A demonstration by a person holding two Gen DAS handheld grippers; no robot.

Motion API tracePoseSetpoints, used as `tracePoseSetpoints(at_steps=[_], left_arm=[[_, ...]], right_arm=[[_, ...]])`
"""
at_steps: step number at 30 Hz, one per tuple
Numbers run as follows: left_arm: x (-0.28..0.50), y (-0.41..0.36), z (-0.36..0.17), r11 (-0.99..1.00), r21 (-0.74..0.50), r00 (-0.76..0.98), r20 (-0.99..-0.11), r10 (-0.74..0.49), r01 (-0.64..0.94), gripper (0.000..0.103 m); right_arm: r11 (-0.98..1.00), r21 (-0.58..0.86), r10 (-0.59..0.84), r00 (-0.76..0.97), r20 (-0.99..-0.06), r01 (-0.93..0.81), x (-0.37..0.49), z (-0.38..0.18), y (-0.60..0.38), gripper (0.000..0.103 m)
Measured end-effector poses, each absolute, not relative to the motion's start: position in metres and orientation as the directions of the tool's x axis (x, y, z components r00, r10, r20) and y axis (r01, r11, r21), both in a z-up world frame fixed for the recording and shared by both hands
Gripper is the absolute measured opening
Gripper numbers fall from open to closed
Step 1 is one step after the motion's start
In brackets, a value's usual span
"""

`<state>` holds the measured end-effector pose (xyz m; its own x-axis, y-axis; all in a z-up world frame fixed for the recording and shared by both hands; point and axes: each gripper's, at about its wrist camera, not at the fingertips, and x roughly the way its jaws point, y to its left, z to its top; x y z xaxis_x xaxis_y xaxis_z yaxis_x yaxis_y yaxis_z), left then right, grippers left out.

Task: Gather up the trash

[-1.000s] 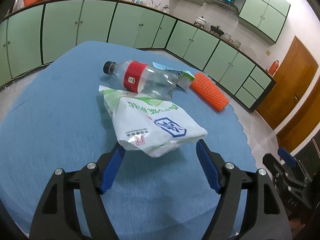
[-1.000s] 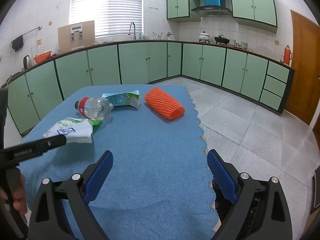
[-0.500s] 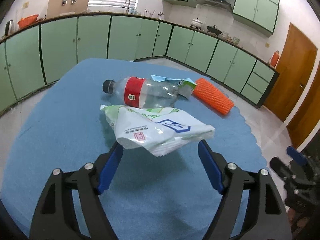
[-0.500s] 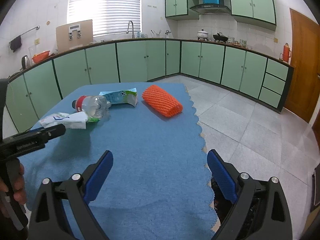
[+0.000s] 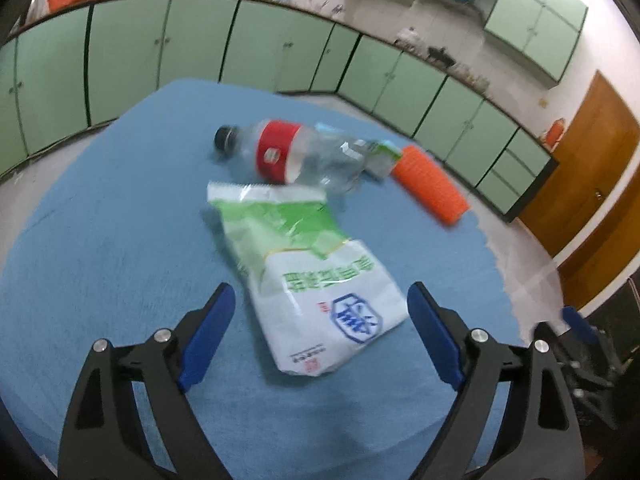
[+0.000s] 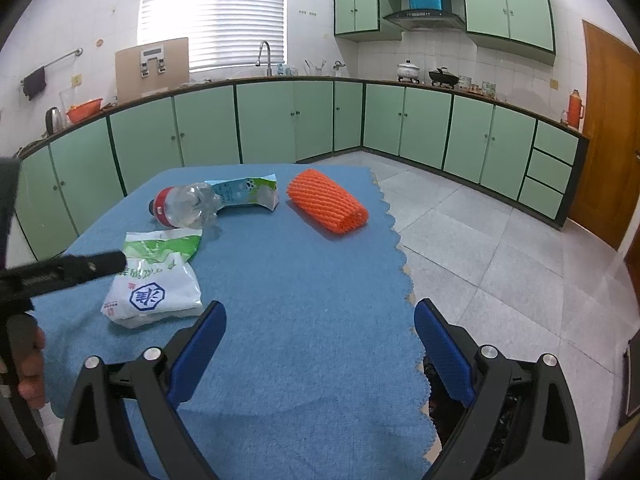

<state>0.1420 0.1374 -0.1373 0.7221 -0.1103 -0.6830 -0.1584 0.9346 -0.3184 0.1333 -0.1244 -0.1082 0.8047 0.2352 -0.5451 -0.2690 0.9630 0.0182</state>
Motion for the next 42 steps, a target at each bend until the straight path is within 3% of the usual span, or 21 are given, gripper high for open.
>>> tracePoseSetpoints(at_steps=[7,8,10,11,15,21,42], left_arm=[[0.16,0.135,-0.164,0.95,-0.267,0.662,-0.743,-0.096,-0.161,0.081],[0.162,0.133,-0.168,0.953,-0.261,0.654,-0.75,-0.101,-0.152,0.072],[0.161,0.131,-0.17,0.962,-0.228,0.661,-0.746,-0.075,-0.148,0.068],[0.16,0.129,-0.171,0.966,-0.214,0.662,-0.746,-0.067,-0.143,0.061],[0.158,0.133,-0.169,0.964,-0.199,0.675,-0.737,-0.028,-0.177,0.023],[0.148,0.126,-0.161,0.968,-0.183,0.701,-0.713,-0.011,-0.171,0.005],[0.118,0.112,-0.074,0.982,-0.157,0.865,-0.502,0.012,-0.105,0.001]], right_arm=[[0.964,0.025,0.235,0.801,-0.55,-0.266,0.134,-0.109,-0.124,0.093],[0.964,0.025,0.235,0.8,-0.552,-0.266,0.134,-0.109,-0.124,0.093],[0.963,0.022,0.235,0.799,-0.554,-0.268,0.135,-0.11,-0.125,0.093],[0.963,0.022,0.235,0.798,-0.554,-0.269,0.135,-0.111,-0.125,0.093],[0.964,0.03,0.235,0.794,-0.56,-0.264,0.138,-0.112,-0.125,0.093],[0.963,0.025,0.236,0.794,-0.561,-0.268,0.138,-0.113,-0.124,0.093],[0.962,0.056,0.26,0.845,-0.467,-0.265,0.184,-0.073,-0.124,0.09]])
